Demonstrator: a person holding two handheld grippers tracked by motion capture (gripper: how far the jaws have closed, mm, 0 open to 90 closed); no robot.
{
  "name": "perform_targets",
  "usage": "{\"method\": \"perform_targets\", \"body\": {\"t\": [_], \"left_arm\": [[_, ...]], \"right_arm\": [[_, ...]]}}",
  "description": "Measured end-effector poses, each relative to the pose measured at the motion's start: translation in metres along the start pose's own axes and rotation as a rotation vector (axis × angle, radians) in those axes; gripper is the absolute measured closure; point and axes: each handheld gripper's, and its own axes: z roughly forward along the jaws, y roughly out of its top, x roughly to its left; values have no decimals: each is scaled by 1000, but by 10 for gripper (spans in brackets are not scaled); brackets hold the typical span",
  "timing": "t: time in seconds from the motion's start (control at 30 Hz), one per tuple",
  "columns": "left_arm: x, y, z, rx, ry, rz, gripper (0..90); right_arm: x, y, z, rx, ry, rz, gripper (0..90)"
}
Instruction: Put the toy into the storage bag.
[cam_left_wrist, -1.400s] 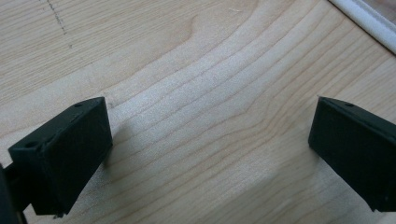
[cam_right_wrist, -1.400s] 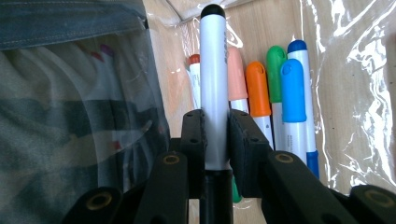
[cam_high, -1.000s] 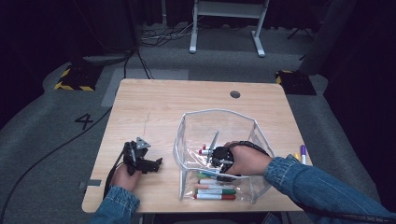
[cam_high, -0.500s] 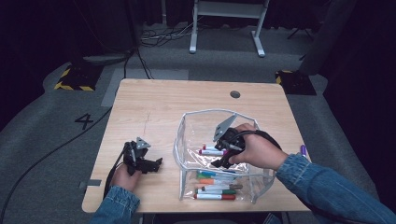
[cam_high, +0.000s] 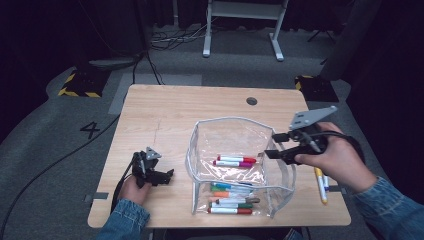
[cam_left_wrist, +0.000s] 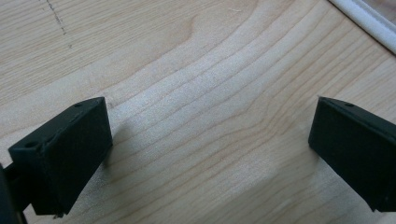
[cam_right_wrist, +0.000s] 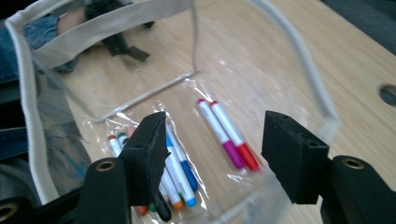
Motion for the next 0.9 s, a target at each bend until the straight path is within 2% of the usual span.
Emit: {"method": "perform_targets", "body": {"t": [0.2,0.4,0.57,0.67,0.77,0.9], "left_arm": [[0,0,0,0,0,0,0],[0,0,0,0,0,0,0],[0,0,0,0,0,0,0],[0,0,0,1,0,0,0],[0,0,0,0,0,0,0],[0,0,0,0,0,0,0]], "right_arm": [[-26,-40,-36,-28,-106,102,414],[-47,-88,-52,-4,-203,210,418],[-61,-125,-48,26,-252,296,445],[-68,-147,-41,59,-283,331,457],[-75,-170,-31,86,-291,383,461],[-81,-193,-17,123,-305,423,467]]}}
